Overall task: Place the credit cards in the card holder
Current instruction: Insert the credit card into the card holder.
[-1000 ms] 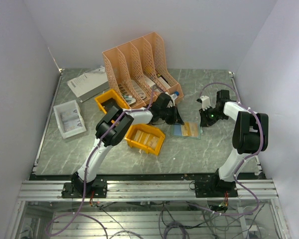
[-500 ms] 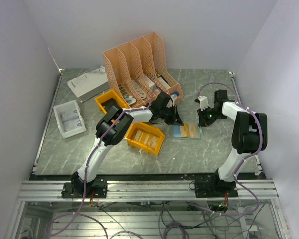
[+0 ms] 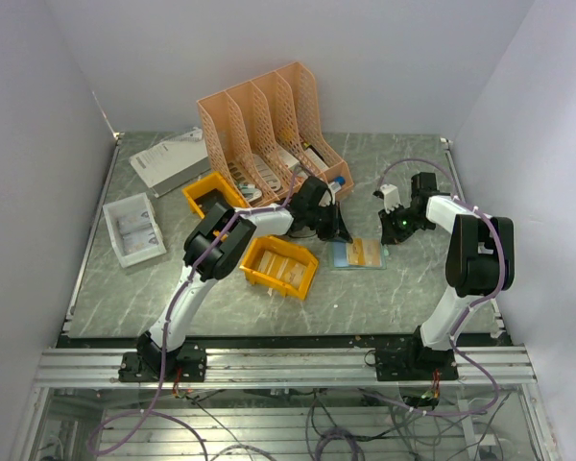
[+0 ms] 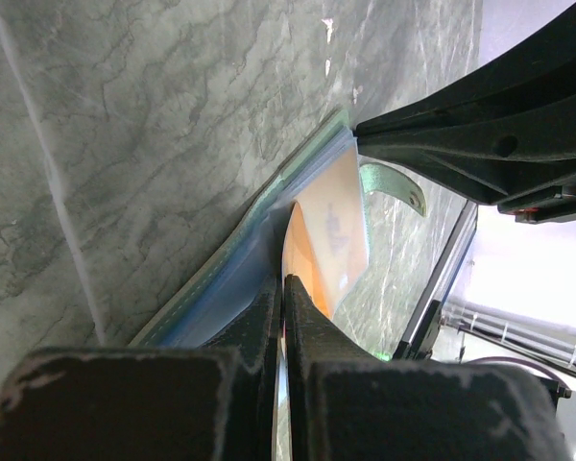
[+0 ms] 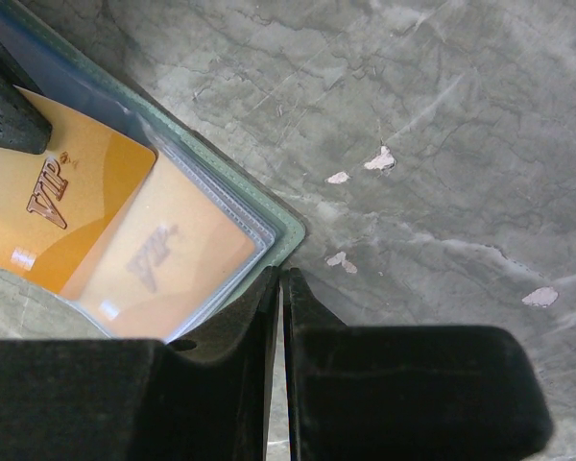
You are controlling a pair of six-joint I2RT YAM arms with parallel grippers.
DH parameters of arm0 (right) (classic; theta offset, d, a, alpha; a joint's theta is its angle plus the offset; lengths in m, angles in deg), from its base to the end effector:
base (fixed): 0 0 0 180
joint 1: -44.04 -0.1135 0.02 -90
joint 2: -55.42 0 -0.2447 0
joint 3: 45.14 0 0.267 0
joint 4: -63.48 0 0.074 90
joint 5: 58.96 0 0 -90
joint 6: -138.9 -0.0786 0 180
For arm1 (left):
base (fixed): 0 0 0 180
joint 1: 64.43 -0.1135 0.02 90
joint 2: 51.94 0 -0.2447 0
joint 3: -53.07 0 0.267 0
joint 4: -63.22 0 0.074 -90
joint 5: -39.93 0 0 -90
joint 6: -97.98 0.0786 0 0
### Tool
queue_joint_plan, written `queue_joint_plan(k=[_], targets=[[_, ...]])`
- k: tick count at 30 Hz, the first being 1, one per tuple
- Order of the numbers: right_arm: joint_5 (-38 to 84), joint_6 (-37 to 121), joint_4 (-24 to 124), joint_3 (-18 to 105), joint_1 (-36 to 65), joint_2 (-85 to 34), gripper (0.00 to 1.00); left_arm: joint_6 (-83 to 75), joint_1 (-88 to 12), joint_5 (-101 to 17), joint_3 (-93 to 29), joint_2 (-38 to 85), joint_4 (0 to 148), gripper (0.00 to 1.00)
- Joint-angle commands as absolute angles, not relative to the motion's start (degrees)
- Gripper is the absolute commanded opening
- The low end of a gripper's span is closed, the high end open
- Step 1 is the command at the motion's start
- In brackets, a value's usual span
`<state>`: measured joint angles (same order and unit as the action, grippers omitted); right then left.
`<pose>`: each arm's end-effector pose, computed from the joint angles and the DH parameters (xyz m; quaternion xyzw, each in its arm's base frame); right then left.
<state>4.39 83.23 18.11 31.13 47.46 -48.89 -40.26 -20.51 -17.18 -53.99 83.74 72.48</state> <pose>0.3588 0.0139 0.0868 -0.2886 0.9192 0.1704 0.2066 0.3593 -0.4053 0.0706 0.0918 0.8657 -0.4799 0.1091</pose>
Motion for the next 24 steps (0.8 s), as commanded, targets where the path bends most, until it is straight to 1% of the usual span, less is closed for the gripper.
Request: queue_joint_plan(k=[1,13,24], targets=[[3.7,82.7,18.3,31.3,46.5,-50.9,0.08,-39.9,-20.4,-16.3,-53.7,86.2,75.5,0.07],[4.0,82.7,18.4,31.3,46.1,-51.1,0.08,-40.3,-20.4,-14.6,-53.9,86.6,75.6,0.07],[4.1,82.6,18.5,31.3,45.9,-51.2,0.08,-38.6,-20.5,-15.9,-54.8,86.6,78.5,0.07]])
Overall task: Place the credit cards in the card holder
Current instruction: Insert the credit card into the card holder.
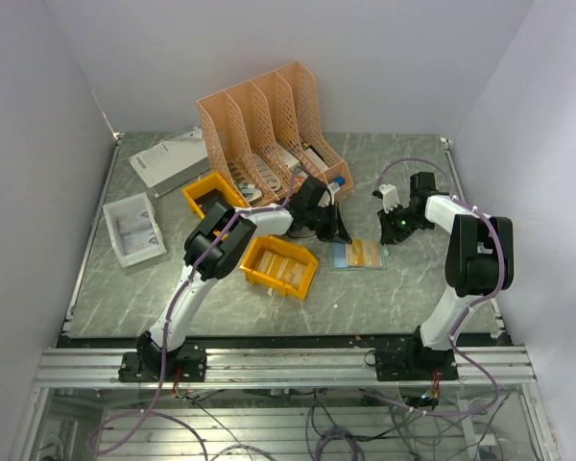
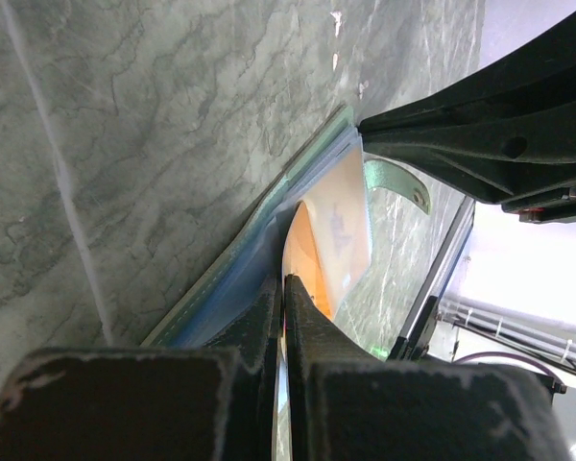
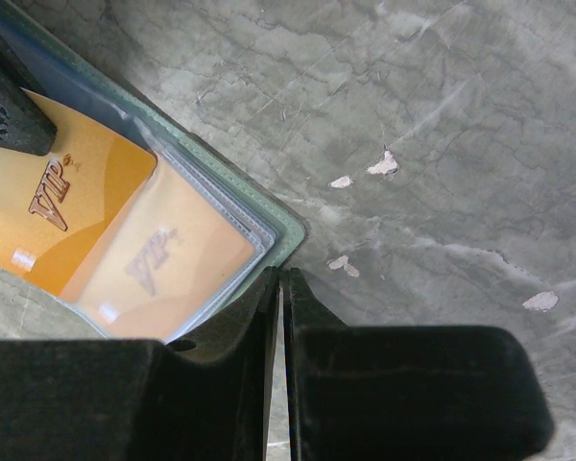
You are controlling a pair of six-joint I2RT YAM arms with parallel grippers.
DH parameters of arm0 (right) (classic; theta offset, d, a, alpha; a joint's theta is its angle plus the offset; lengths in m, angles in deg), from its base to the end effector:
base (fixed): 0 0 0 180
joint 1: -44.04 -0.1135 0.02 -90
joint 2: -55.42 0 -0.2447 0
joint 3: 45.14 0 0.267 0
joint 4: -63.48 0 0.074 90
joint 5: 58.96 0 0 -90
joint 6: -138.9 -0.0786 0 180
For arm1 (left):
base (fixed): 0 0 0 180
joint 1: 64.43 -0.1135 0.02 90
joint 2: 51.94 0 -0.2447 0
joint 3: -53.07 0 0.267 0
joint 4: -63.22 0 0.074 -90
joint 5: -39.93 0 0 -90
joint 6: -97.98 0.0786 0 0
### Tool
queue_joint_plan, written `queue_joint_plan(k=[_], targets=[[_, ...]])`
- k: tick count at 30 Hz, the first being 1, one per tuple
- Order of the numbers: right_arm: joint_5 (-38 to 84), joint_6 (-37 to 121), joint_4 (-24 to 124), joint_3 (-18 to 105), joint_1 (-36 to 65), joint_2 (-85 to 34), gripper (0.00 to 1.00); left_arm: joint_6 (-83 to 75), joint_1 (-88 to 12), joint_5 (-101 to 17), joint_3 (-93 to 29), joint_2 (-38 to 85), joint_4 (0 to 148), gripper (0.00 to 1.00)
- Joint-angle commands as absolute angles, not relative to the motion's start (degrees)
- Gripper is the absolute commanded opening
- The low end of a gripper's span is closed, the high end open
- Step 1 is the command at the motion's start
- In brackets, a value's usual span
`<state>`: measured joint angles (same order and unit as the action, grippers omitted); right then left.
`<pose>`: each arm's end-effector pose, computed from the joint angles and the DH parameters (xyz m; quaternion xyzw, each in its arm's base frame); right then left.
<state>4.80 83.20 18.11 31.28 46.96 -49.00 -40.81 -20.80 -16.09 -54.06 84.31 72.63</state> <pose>0.3593 0.0165 0.0867 -0.2922 0.9189 0.1679 0.2052 0.3597 -0.4036 0.0661 0.0880 0.8663 -0.4819 0.0974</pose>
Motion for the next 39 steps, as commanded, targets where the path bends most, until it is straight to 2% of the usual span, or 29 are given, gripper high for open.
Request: queue_joint_plan(k=[1,39], targets=[[4.0,82.6,18.5,31.3,45.9,-51.2,0.08,-38.6,-20.5,-15.9,-54.9,86.7,78.5,0.07],[4.6,82.6,18.6,31.3,45.3,-51.6,0.08,-38.3,-21.0,-15.7,-53.2,85.6,80.3,0.07]])
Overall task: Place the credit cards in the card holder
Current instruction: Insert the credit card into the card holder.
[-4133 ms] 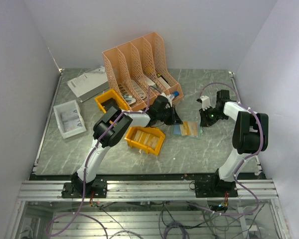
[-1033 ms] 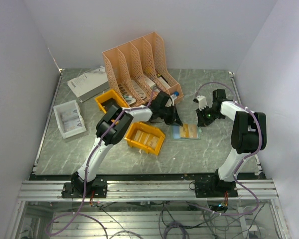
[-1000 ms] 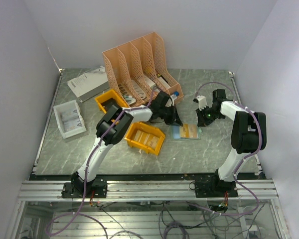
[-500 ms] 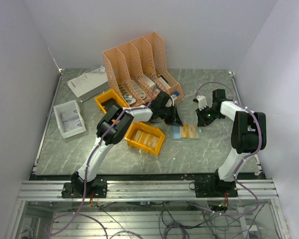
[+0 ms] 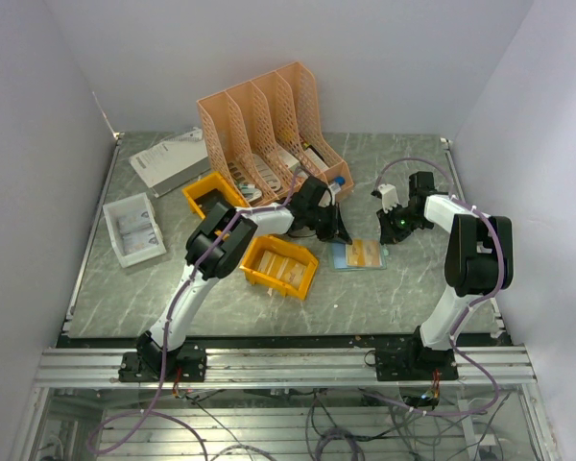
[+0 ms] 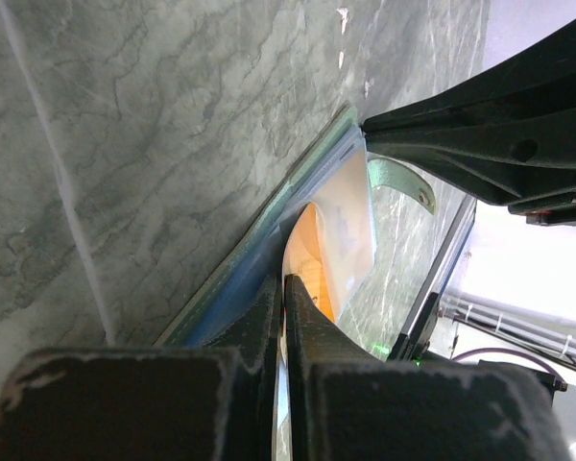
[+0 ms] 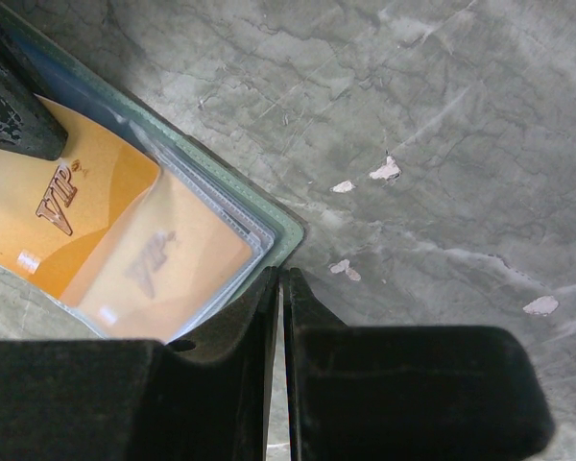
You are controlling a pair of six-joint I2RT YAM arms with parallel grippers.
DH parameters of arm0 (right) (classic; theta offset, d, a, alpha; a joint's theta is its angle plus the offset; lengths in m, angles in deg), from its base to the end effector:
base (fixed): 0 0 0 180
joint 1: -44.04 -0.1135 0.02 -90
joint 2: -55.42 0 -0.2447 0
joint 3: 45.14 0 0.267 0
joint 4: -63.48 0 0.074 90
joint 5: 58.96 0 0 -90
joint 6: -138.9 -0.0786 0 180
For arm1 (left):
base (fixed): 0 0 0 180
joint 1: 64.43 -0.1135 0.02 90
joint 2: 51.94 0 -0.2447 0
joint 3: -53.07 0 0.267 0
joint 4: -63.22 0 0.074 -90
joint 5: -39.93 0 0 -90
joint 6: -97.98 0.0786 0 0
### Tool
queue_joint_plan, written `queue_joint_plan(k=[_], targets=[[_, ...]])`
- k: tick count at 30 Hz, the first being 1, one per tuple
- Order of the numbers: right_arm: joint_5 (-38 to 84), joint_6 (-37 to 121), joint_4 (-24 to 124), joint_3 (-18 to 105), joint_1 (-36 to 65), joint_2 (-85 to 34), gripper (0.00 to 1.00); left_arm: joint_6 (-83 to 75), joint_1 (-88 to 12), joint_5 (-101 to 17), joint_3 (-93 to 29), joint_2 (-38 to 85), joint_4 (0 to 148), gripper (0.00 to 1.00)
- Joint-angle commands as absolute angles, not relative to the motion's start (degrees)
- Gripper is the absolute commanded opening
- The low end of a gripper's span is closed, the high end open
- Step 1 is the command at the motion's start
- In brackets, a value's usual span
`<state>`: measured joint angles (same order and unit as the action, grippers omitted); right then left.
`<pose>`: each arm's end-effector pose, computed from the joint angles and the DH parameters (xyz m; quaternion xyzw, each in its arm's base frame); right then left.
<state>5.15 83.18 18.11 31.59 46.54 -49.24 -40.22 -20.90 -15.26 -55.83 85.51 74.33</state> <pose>0.3606 0.0186 0.0866 -0.2953 0.9185 0.1657 0.2042 0.3617 -0.4054 0.0630 0.0919 0.8681 -0.4798 0.0883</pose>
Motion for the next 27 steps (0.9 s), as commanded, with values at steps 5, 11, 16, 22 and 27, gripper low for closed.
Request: queue_joint_plan(k=[5,11,16,22,27], targets=[[4.7,82.6,18.6,31.4,45.2,-51.8,0.08,-39.0,-21.3,-16.0,-51.1,84.3,78.9,0.07],[4.7,82.6,18.6,31.3,45.1,-51.8,0.08,-39.9,-21.2,-15.6,-50.8,84.5,77.4,0.07],[4.8,82.6,18.6,31.3,45.1,-51.9,0.08,-40.1,-21.2,-15.2,-50.4,83.7,77.1,0.07],[4.8,82.7,18.5,31.3,45.0,-51.9,0.08,-43.2,-21.4,-14.5,-48.2,82.4,72.1,0.07],[4.7,82.6,18.6,31.3,45.0,-51.9,0.08,-44.6,-21.6,-13.8,-47.4,81.7,70.1,0.07]])
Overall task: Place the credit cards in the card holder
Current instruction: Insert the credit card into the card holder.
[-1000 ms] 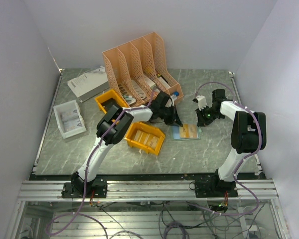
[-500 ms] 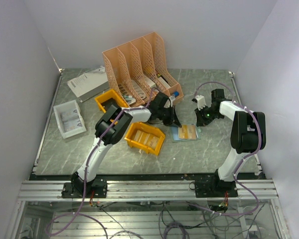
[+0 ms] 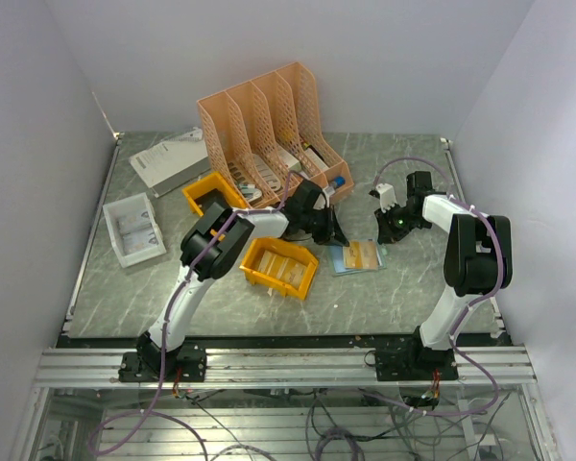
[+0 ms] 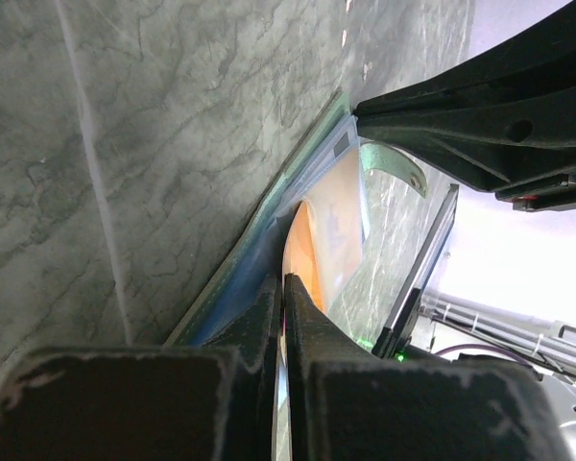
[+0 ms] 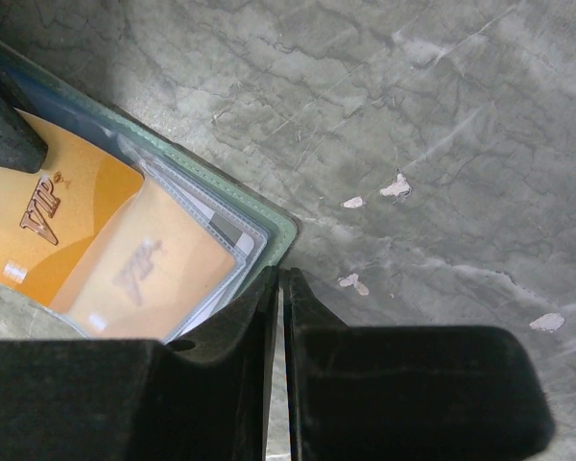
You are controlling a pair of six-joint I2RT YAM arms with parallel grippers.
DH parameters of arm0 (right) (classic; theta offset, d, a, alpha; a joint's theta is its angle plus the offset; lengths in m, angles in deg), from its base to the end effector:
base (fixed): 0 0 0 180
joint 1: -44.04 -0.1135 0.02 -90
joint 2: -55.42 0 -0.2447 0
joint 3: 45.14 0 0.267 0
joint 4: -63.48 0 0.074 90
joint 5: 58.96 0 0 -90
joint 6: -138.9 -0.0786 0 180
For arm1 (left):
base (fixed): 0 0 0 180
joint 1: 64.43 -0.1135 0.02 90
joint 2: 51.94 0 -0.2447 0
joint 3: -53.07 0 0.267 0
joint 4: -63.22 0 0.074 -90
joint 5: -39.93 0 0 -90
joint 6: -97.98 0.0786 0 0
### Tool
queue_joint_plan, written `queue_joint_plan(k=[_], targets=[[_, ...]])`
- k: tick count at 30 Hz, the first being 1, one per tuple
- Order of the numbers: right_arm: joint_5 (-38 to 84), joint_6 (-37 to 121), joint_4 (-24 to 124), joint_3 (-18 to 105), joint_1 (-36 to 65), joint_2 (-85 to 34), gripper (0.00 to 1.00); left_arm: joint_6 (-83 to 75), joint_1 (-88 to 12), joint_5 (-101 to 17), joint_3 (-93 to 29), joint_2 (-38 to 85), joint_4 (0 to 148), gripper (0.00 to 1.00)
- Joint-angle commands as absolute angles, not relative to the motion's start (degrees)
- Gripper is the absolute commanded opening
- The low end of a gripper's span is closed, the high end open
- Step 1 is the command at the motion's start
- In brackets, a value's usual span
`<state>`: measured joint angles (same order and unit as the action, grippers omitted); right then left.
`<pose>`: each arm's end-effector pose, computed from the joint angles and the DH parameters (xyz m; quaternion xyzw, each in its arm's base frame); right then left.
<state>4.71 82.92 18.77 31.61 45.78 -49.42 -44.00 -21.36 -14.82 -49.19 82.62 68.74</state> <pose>0.3618 0.0239 0.0863 -0.3004 0.9154 0.1696 0.2077 0.3537 -0.3927 0.0604 0.0663 0.8637 -0.4928 0.0825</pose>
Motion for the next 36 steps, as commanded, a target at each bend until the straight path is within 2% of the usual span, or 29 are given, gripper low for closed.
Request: queue_joint_plan(k=[1,21,36], targets=[[4.8,82.6,18.5,31.4,45.0,-51.9,0.08,-44.7,-21.7,-13.7,-47.2,81.6,69.7,0.07],[4.8,82.6,18.6,31.4,44.8,-52.0,0.08,-45.1,-21.5,-13.2,-46.5,81.8,70.5,0.07],[4.8,82.7,18.6,31.4,44.6,-51.9,0.08,-43.9,-20.7,-12.8,-52.0,86.5,75.7,0.07]])
